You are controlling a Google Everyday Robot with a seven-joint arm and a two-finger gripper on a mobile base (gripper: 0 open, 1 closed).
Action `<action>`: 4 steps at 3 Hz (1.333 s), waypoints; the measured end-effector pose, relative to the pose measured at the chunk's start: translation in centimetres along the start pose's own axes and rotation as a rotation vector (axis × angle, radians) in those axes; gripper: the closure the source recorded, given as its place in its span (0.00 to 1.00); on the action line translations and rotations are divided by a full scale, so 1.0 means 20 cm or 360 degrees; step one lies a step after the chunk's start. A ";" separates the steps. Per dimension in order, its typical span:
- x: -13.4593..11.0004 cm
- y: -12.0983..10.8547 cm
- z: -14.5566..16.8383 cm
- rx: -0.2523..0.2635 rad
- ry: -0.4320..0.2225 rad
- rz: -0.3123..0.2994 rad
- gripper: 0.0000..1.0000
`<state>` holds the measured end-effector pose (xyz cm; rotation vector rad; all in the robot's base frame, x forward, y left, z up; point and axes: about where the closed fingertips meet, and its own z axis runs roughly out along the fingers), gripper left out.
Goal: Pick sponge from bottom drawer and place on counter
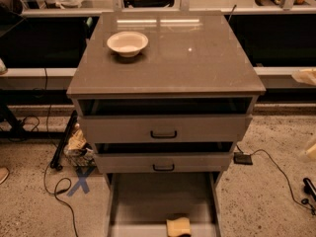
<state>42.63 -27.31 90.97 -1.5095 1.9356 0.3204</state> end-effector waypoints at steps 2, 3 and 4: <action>0.08 0.06 0.11 -0.0099 0.0003 -0.0008 0.00; 0.23 0.18 0.32 -0.0233 -0.0059 -0.0010 0.00; 0.35 0.31 0.61 -0.0358 -0.0123 -0.0029 0.00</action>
Offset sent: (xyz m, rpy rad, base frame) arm -0.0176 0.0033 -0.0766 0.0121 0.1187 0.1008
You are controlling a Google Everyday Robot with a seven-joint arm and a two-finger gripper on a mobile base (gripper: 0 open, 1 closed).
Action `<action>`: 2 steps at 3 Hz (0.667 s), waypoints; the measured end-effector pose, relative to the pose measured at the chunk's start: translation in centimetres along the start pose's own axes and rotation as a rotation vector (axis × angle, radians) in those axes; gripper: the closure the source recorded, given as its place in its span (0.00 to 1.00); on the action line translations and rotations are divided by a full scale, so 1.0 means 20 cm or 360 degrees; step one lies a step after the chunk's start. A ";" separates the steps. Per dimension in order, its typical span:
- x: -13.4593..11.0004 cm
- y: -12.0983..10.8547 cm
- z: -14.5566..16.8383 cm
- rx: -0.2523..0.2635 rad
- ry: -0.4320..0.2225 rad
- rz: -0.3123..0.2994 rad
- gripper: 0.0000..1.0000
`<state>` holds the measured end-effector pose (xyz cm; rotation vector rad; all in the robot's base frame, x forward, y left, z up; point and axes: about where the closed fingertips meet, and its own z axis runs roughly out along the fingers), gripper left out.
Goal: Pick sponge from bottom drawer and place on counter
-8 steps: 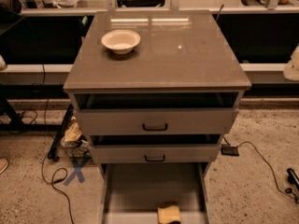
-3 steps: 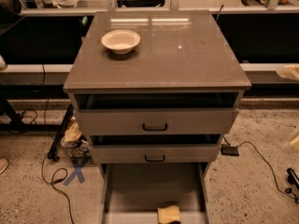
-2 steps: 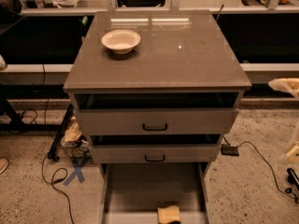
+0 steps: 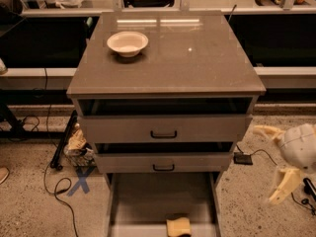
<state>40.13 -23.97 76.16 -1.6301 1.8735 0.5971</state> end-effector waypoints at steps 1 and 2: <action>0.10 0.03 0.33 -0.0016 -0.0040 -0.0003 0.00; 0.10 0.03 0.33 -0.0016 -0.0039 -0.0002 0.00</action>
Offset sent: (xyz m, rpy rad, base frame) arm -0.0021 0.0257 -0.0504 0.0287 0.0106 0.0212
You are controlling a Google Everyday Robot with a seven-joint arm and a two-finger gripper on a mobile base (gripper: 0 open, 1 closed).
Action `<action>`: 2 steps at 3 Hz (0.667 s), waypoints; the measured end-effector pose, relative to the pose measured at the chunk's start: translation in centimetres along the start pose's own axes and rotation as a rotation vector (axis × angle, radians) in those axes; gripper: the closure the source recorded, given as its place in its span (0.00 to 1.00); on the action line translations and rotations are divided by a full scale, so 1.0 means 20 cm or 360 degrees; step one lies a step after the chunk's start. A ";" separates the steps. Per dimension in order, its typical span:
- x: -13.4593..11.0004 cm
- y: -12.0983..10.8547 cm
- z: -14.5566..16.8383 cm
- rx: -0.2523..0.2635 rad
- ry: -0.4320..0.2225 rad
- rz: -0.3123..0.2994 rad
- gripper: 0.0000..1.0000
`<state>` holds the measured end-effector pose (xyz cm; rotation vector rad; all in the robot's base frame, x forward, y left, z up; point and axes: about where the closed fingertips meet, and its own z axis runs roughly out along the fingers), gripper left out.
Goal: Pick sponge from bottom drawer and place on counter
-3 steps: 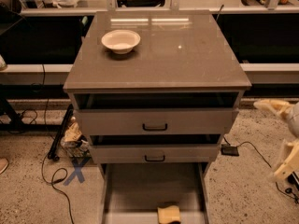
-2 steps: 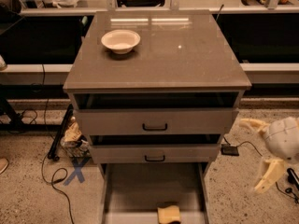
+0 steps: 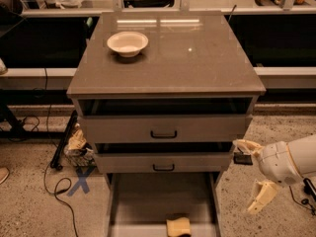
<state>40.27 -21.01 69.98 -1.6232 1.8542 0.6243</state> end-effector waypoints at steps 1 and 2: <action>0.07 0.00 0.10 -0.0013 0.0083 0.0038 0.00; 0.27 -0.01 0.34 -0.0041 0.0193 0.0087 0.00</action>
Offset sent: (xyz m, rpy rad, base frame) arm 0.0276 0.0015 -0.1863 -0.2059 0.1086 -0.0880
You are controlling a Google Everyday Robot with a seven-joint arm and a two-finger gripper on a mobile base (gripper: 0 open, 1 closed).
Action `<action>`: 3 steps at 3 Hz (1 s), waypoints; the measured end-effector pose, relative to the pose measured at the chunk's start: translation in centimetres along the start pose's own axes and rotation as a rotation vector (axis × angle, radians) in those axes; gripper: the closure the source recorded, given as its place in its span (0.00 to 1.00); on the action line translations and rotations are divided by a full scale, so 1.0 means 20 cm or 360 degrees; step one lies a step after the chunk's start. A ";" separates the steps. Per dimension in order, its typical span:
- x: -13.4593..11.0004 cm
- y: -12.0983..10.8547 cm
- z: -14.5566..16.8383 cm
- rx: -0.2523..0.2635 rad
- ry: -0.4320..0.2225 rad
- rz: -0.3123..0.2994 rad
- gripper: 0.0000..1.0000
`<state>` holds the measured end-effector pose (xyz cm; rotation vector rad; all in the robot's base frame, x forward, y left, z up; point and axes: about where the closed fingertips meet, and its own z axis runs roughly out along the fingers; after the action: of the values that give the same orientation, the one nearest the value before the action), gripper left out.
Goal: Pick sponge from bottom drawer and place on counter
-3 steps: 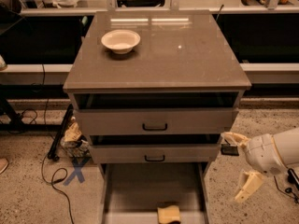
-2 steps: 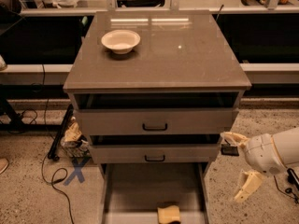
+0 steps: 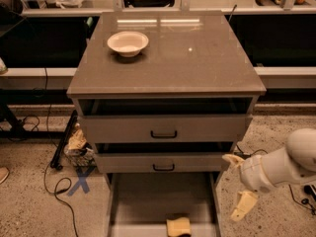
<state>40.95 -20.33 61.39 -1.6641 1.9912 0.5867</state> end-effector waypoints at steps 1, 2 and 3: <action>0.19 -0.07 0.30 -0.0003 0.0081 0.0054 0.00; 0.34 -0.12 0.57 0.0009 0.0138 0.0101 0.00; 0.47 -0.15 0.88 0.0060 0.0165 0.0174 0.00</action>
Offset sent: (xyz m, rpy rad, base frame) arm 0.0395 0.0161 -0.2106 -0.1287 0.0558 -0.1021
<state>44.09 -17.69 41.57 -1.6010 2.1647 0.5066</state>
